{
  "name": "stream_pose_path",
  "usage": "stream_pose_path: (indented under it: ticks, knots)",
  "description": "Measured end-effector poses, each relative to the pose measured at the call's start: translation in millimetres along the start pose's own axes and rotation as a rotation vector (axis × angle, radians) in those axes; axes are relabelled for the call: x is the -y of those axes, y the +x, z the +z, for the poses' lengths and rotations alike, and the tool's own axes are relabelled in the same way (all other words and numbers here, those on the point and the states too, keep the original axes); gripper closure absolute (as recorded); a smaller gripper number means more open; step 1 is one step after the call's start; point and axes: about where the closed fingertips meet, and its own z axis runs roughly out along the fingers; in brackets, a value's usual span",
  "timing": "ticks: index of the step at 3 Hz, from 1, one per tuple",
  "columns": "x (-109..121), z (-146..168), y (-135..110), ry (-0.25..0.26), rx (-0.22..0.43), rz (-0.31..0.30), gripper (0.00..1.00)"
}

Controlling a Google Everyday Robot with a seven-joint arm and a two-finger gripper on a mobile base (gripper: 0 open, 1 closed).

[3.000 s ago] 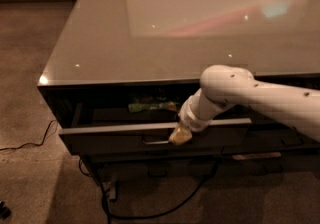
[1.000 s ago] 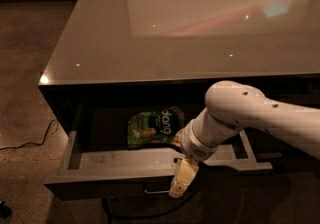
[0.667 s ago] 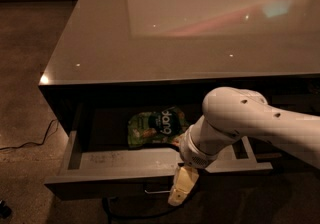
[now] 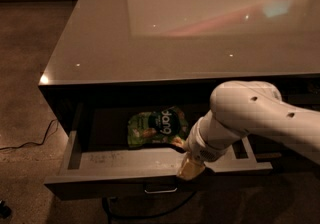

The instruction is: Open top drawer

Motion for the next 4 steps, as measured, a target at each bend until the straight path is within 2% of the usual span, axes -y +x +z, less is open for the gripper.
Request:
stream_pose_path:
  ticks: [2,3,4]
  knots:
    - [39,-7,0,0.053,-0.056,-0.006,0.88]
    - [50,4,3,0.047,-0.078,-0.006,1.0]
    - [46,21,15,0.021,-0.096,0.008,1.0]
